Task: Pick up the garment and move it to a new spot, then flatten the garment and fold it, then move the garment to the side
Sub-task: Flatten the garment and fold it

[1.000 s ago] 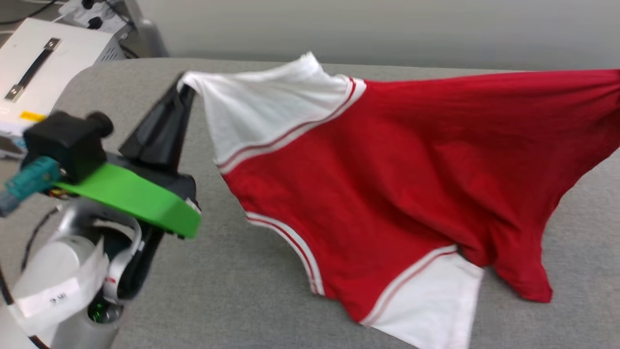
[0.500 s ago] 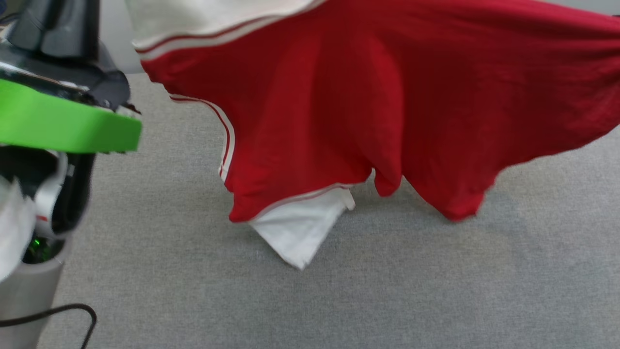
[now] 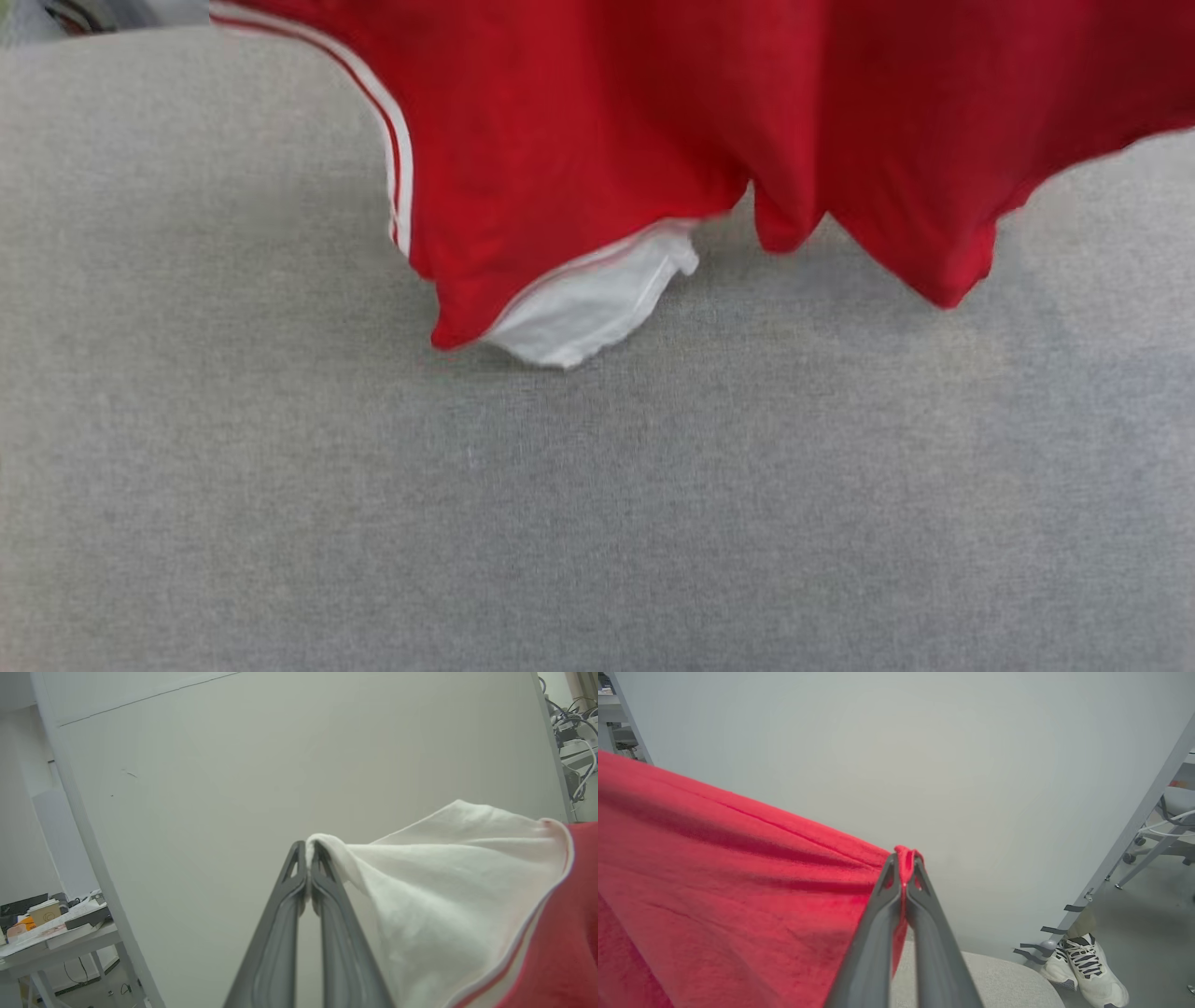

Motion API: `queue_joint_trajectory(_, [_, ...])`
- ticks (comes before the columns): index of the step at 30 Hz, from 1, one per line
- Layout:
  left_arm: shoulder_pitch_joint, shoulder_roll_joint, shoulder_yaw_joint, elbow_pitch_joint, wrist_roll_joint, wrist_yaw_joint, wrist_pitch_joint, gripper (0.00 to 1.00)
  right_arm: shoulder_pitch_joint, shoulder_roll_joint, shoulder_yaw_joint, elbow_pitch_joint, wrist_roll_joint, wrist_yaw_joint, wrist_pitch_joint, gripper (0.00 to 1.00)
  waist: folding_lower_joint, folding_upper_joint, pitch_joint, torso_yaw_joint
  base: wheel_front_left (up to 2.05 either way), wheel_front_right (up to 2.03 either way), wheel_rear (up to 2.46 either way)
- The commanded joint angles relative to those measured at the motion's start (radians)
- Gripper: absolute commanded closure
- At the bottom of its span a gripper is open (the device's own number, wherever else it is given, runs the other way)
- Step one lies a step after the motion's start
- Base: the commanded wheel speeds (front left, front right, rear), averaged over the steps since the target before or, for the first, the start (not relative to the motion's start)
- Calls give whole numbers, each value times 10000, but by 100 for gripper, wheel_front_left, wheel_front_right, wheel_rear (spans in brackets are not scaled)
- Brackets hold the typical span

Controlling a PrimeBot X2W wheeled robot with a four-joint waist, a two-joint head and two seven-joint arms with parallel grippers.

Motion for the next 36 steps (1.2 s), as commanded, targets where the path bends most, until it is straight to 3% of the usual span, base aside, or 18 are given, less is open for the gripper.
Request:
queue_joint_trajectory(1, [-734, 202, 24, 342, 80, -205, 64, 100, -540, -115, 58, 271, -157, -11, -105, 100, 0, -1, 1297, -100, 0, 0, 0])
queue_joint_trajectory(11, [-5214, 104, -1027, 3854, 984, -1597, -70, 100, -4219, 312, 1209, 2546, -1356, -11, -1361, 100, 0, -1, 3277, -113, 0, 0, 0])
queue_joint_trajectory(16, [-7505, -214, -1606, 5804, 1731, -1855, -917, 100, -5960, 865, 1688, 3932, -2187, -11, -2295, 100, 0, -1, 3820, -167, 0, 0, 0])
queue_joint_trajectory(17, [-8813, -514, -1826, 6981, 2152, -1896, -1672, 100, -6922, 1187, 1771, 4899, -2774, -11, -3113, 100, 0, -1, 4039, -166, 0, 0, 0])
queue_joint_trajectory(20, [-9559, -956, -1899, 8140, 2267, -1844, -2433, 100, -7652, 1438, 1850, 5847, -3230, -11, -3862, 100, 0, -1, 4167, -67, 0, 0, 0])
queue_joint_trajectory(27, [-9383, -1566, -2244, 9829, 2166, -1907, -3747, 100, -8064, 1862, 2372, 7169, -3475, -11, -5017, 100, 0, -1, 4341, 169, 0, 0, 0])
queue_joint_trajectory(36, [-6558, -2631, -2562, 10889, 1495, -1880, -5144, 100, -6641, 2159, 3271, 8183, -3408, -11, -6347, 100, 0, -1, 3922, 516, 0, 0, 0])
